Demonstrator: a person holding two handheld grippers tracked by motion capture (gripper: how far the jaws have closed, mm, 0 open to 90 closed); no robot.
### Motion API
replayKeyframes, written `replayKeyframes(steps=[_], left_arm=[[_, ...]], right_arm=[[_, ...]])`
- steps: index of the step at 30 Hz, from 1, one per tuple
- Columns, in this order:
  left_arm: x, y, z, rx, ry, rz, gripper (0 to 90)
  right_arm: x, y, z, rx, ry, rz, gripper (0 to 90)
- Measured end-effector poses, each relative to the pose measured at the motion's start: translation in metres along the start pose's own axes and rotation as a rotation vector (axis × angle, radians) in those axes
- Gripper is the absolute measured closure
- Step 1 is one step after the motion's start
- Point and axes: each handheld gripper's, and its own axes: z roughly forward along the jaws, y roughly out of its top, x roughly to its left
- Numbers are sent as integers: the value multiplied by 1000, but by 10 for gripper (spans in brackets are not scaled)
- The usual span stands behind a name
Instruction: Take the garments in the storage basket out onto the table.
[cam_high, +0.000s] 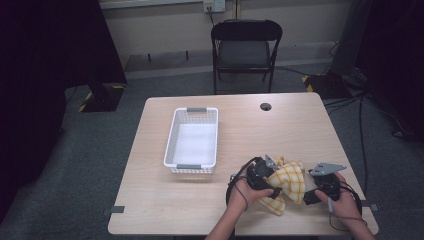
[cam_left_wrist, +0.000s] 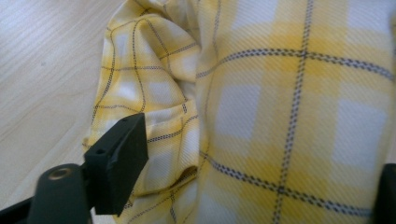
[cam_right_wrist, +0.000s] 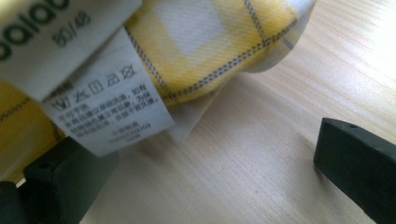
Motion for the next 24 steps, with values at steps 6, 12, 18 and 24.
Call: replayKeyframes(steps=[6,12,18,24], left_arm=[[1,-1,-6,-5,-25,-2,107],[2,-2,-14,-23,-60,-2,84],[1,-1,-19,-44,-81,2,78],[1,0,-26,-55,-109,-5,58]], right_arm=[[0,0,0,0,0,0,0],[0,0,0,0,0,0,0],[0,0,0,0,0,0,0],[0,0,0,0,0,0,0]])
